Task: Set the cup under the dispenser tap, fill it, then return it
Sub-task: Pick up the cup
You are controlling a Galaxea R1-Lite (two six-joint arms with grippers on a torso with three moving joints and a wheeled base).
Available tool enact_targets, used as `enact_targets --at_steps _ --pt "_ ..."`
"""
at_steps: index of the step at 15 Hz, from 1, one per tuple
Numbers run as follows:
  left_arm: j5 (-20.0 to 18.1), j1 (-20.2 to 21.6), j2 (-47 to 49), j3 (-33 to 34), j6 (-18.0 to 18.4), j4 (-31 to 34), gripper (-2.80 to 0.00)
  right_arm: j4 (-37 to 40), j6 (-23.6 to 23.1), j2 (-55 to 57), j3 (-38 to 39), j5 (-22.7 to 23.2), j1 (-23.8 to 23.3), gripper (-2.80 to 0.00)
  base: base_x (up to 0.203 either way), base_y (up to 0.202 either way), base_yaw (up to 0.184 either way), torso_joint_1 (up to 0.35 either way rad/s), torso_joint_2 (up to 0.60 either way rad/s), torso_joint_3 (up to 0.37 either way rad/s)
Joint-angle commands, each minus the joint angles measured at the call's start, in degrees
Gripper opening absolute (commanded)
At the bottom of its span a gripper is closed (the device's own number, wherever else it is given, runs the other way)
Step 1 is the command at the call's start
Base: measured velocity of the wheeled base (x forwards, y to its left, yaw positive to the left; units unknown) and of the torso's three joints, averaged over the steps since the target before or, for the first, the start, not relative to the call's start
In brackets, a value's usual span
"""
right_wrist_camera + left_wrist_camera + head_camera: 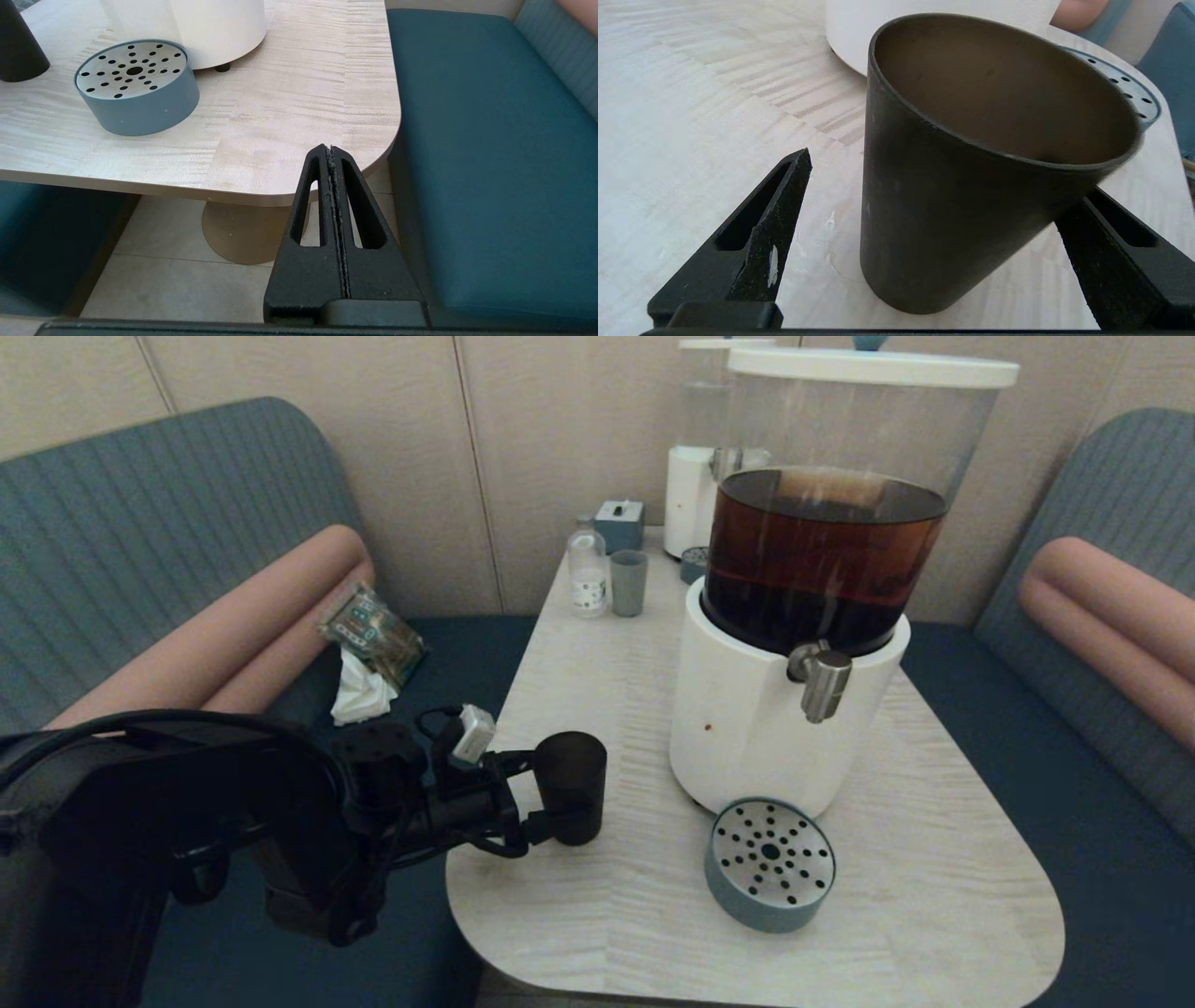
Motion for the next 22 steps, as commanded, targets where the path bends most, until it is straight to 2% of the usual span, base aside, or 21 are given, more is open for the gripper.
enact_targets --at_steps 1,5,12,13,20,22 --pt "-0.2 -0.2 0.9 -1.0 -0.2 -0.5 0.00 0.0 0.0 0.0 0.0 0.0 0.0 -2.80 0.000 0.000 0.000 0.000 0.00 0.000" --pt "2.7 -0.2 1.5 -3.0 -0.1 -0.5 0.00 0.0 0.0 0.0 0.0 0.0 0.0 -2.80 0.000 0.000 0.000 0.000 0.00 0.000" --pt "2.8 -0.2 1.7 -3.0 -0.1 -0.5 0.00 0.0 0.0 0.0 0.0 0.0 0.0 -2.80 0.000 0.000 0.000 0.000 0.00 0.000" --pt "2.8 -0.2 1.7 -3.0 0.0 -0.5 -2.80 0.0 0.0 0.0 0.0 0.0 0.0 -2.80 0.000 0.000 0.000 0.000 0.00 0.000" --pt "2.2 -0.6 0.7 -1.1 -0.1 -0.5 -2.80 0.0 0.0 0.0 0.0 0.0 0.0 -2.80 0.000 0.000 0.000 0.000 0.00 0.000" --pt "1.9 -0.6 -1.1 1.2 -0.7 -0.5 -2.80 0.0 0.0 0.0 0.0 0.0 0.0 -2.80 0.000 0.000 0.000 0.000 0.00 0.000"
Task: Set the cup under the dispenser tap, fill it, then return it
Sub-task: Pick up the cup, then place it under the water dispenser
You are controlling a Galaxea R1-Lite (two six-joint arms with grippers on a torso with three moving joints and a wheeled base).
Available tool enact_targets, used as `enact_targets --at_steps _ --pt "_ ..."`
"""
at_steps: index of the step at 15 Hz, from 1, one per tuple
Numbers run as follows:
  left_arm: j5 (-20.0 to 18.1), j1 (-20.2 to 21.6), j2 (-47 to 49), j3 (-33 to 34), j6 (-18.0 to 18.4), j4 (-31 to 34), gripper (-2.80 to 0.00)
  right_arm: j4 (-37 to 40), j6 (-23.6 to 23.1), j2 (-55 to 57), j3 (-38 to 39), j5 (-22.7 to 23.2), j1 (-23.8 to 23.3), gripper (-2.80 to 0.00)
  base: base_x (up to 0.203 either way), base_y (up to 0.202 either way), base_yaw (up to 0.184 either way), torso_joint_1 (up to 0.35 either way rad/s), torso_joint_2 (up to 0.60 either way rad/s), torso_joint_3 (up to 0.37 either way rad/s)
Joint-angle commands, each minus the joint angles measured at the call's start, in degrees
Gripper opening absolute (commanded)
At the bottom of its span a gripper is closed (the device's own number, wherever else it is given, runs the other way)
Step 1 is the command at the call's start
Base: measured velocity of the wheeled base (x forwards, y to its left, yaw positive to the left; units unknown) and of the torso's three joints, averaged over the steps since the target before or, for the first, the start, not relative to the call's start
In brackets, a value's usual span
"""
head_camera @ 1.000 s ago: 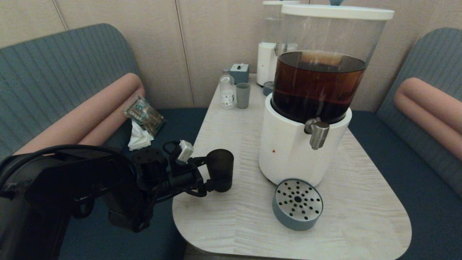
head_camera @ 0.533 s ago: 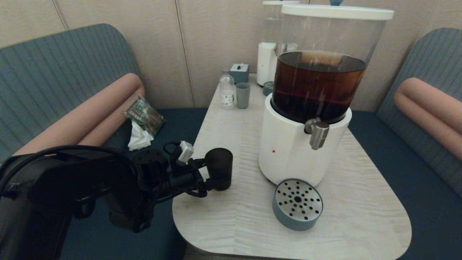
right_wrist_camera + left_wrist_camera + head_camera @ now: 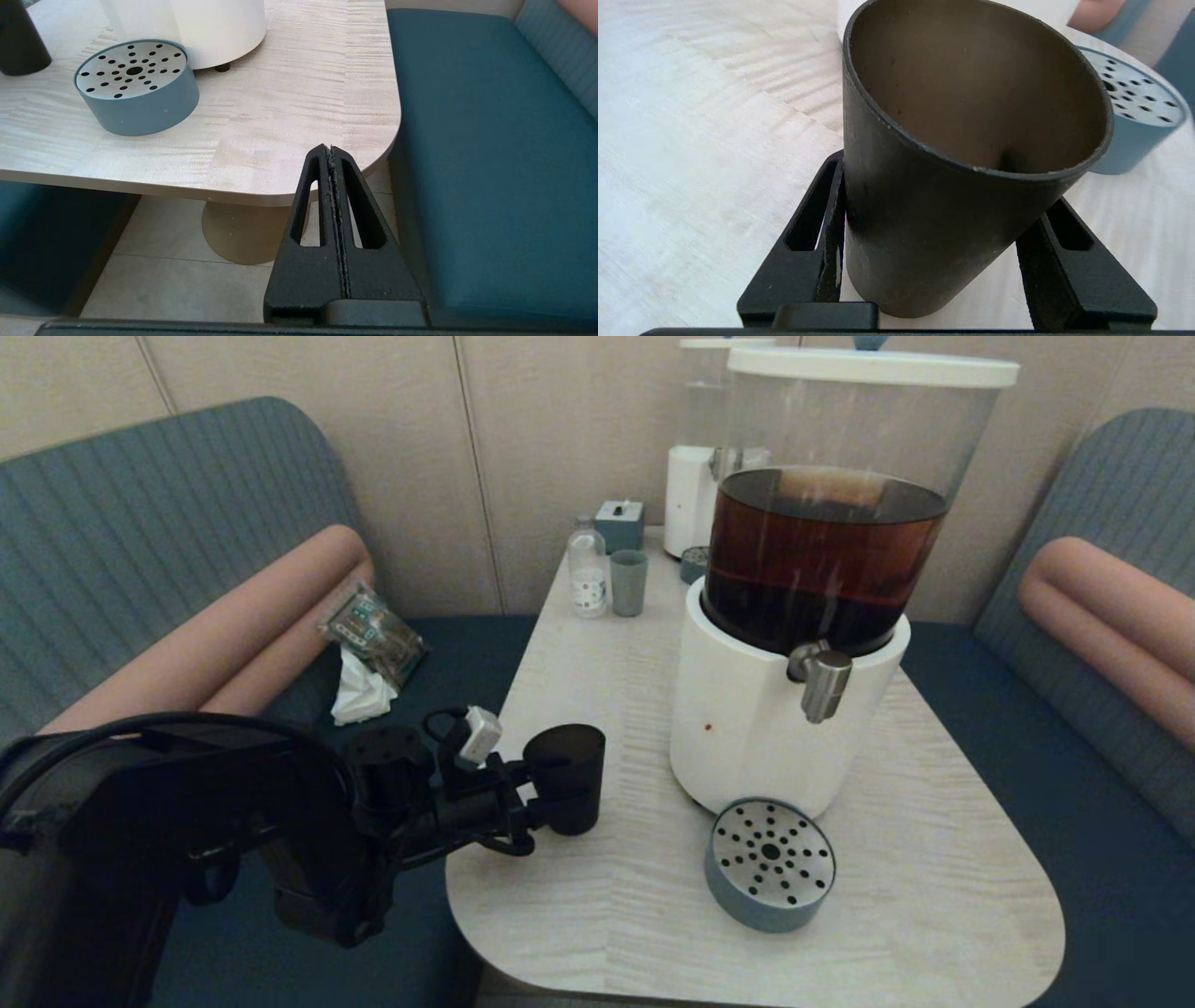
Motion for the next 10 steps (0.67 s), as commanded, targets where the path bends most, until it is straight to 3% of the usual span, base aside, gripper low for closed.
enact_targets --at_steps 1,5,10 --pt "-0.4 0.1 -3.5 2.5 -0.8 -0.5 -2.80 0.0 0.0 0.0 0.0 0.0 0.0 -2.80 0.000 0.000 0.000 0.000 0.00 0.000" --pt "-1.5 1.6 -15.4 8.4 -2.6 -0.5 -2.80 0.0 0.0 0.0 0.0 0.0 0.0 -2.80 0.000 0.000 0.000 0.000 0.00 0.000" --pt "-1.7 1.2 -29.5 16.6 -10.1 -0.5 -2.80 0.0 0.0 0.0 0.0 0.0 0.0 -2.80 0.000 0.000 0.000 0.000 0.00 0.000"
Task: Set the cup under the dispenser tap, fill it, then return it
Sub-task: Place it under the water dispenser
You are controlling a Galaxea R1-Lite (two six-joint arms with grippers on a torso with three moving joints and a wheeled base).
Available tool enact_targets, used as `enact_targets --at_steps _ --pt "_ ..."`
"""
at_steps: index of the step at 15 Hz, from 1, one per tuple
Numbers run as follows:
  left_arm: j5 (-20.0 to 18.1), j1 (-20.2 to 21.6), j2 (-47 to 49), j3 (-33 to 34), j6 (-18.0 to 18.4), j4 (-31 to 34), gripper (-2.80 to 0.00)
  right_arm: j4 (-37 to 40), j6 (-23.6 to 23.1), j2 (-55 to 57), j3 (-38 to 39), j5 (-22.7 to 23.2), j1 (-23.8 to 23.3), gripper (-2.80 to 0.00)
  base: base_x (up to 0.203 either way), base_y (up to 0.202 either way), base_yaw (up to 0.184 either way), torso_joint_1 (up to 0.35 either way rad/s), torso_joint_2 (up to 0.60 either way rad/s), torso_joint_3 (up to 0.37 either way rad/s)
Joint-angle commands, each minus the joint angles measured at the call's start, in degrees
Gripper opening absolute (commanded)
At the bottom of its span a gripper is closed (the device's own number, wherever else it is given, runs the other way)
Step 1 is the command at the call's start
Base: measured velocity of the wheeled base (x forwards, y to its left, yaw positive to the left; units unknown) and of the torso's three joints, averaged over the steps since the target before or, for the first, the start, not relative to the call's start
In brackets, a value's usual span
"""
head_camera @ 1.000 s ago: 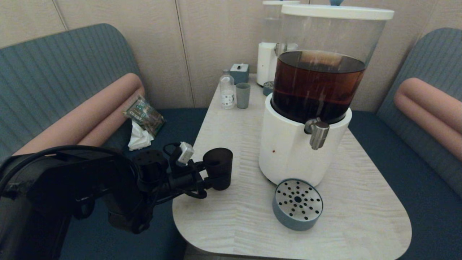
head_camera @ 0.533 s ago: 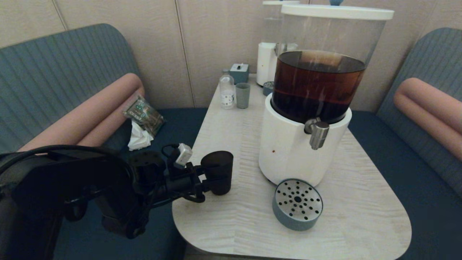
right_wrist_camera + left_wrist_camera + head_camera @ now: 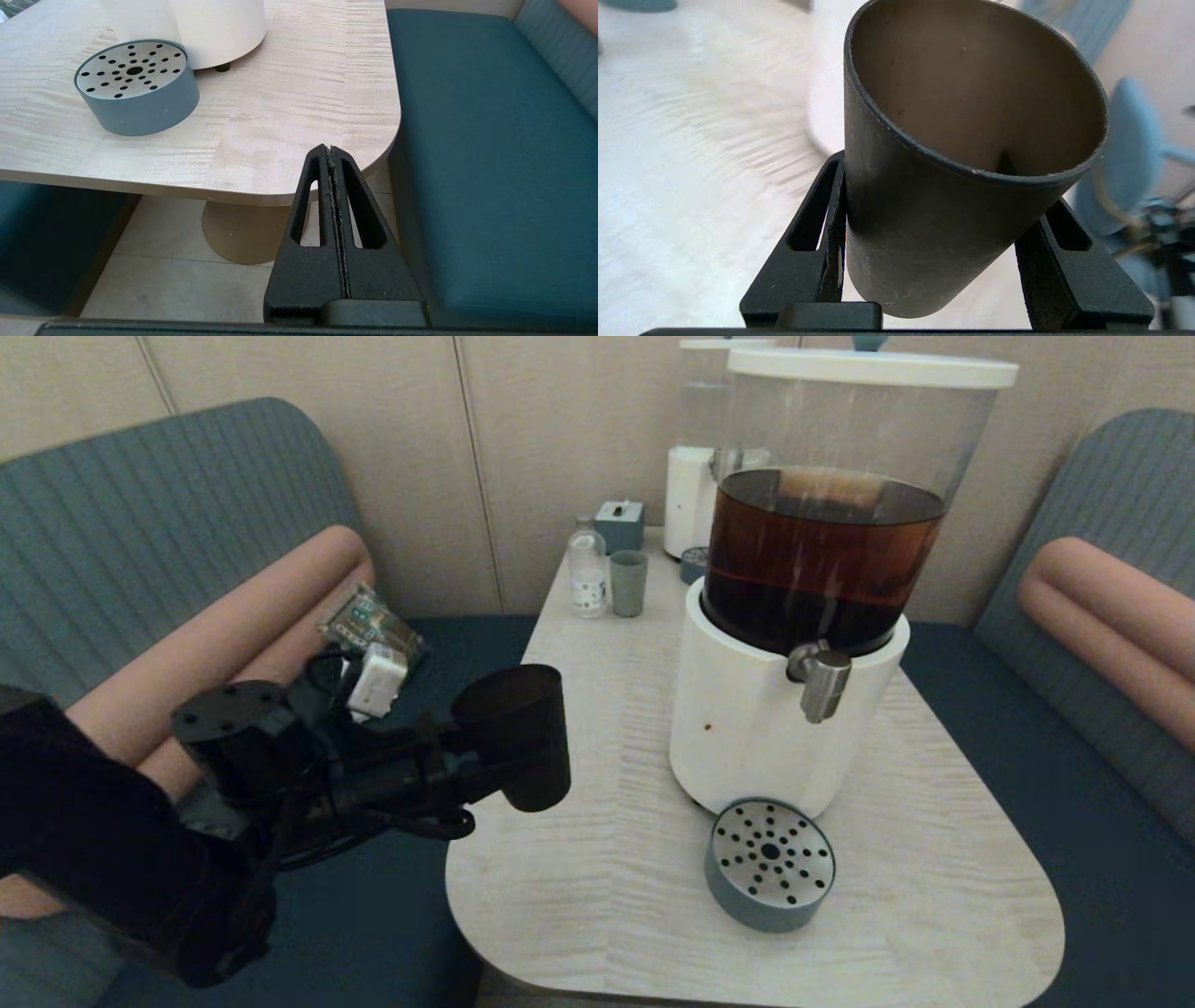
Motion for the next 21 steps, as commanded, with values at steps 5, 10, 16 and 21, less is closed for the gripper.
enact_targets --at_steps 5,10,16,21 --pt "0.2 -6.4 -7.8 5.8 -2.1 -0.5 -2.80 0.0 0.0 0.0 0.0 0.0 0.0 -2.80 0.000 0.000 0.000 0.000 0.00 0.000" --pt "1.4 -17.4 -6.2 4.6 -3.3 -0.5 -2.80 0.0 0.0 0.0 0.0 0.0 0.0 -2.80 0.000 0.000 0.000 0.000 0.00 0.000" --pt "5.6 -19.9 8.3 -8.0 0.1 -0.5 -2.80 0.0 0.0 0.0 0.0 0.0 0.0 -2.80 0.000 0.000 0.000 0.000 0.00 0.000" --pt "7.3 -21.2 15.0 -17.4 0.7 0.6 -2.80 0.0 0.0 0.0 0.0 0.0 0.0 -2.80 0.000 0.000 0.000 0.000 0.00 0.000"
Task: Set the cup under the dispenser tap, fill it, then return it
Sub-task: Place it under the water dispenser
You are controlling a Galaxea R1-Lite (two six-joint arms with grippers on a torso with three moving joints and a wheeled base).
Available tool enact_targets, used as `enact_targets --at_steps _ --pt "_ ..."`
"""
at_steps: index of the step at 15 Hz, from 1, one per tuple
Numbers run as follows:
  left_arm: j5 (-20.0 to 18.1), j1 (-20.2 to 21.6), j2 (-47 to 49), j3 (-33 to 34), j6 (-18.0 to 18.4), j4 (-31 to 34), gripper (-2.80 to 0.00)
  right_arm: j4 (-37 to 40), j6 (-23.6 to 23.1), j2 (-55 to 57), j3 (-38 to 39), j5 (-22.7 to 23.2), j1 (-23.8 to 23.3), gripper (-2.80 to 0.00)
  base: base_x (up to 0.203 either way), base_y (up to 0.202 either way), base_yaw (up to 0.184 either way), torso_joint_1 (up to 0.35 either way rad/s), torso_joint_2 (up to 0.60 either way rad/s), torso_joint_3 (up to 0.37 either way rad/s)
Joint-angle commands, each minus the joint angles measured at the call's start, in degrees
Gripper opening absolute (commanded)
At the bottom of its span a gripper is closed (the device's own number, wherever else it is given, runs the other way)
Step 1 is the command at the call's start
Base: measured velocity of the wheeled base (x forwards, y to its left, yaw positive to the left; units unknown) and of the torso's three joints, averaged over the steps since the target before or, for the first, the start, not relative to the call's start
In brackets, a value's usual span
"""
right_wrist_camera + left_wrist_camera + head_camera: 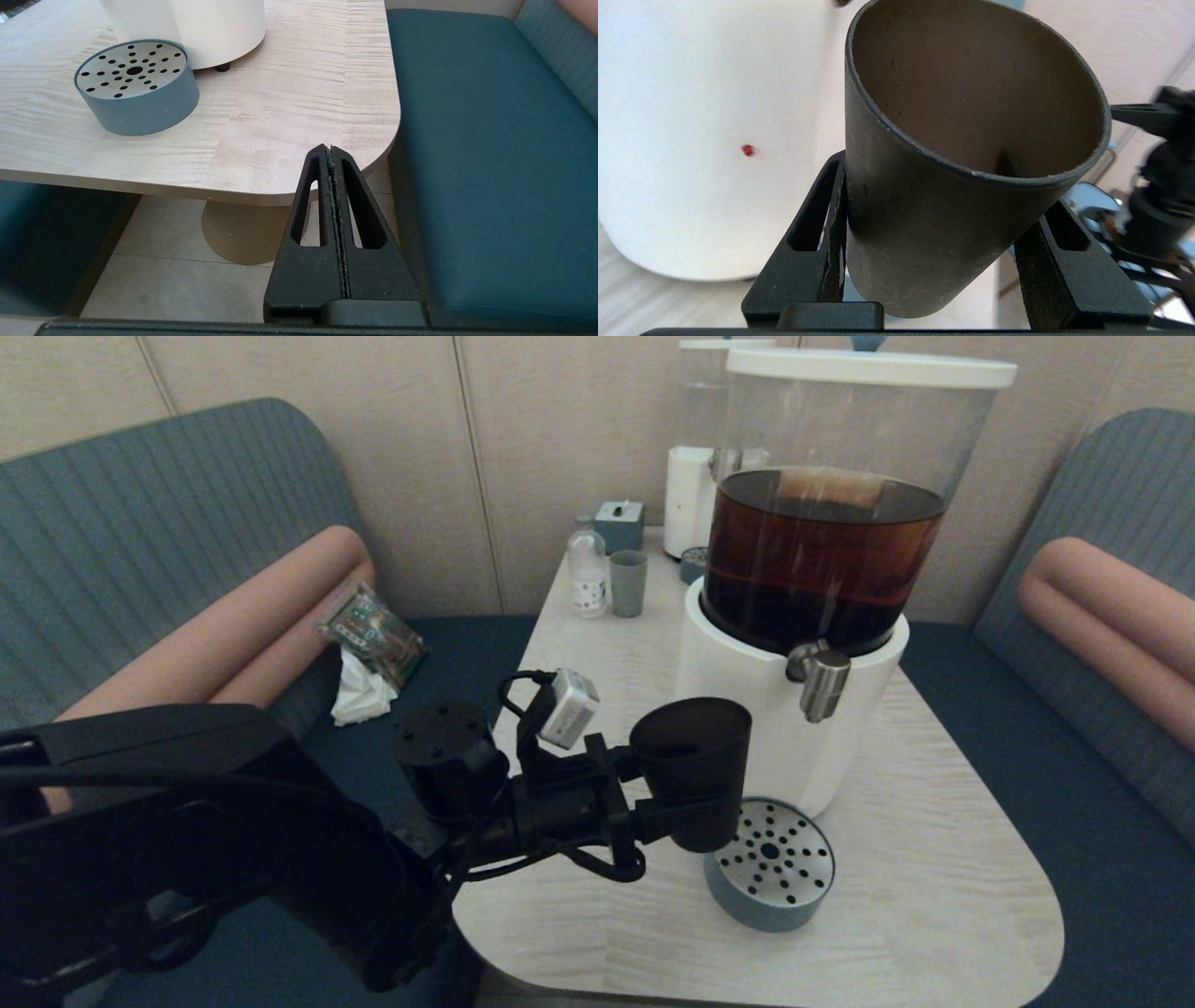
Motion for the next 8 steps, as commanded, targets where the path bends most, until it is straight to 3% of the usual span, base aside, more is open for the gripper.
enact_targets --at_steps 1,8 --pt "0.8 -0.5 4.2 -4.9 0.0 1.1 -2.80 0.0 0.0 0.0 0.0 0.0 0.0 -2.80 0.000 0.000 0.000 0.000 0.00 0.000" --pt "3.7 -5.1 8.6 -12.7 0.6 7.5 -2.80 0.0 0.0 0.0 0.0 0.0 0.0 -2.80 0.000 0.000 0.000 0.000 0.00 0.000"
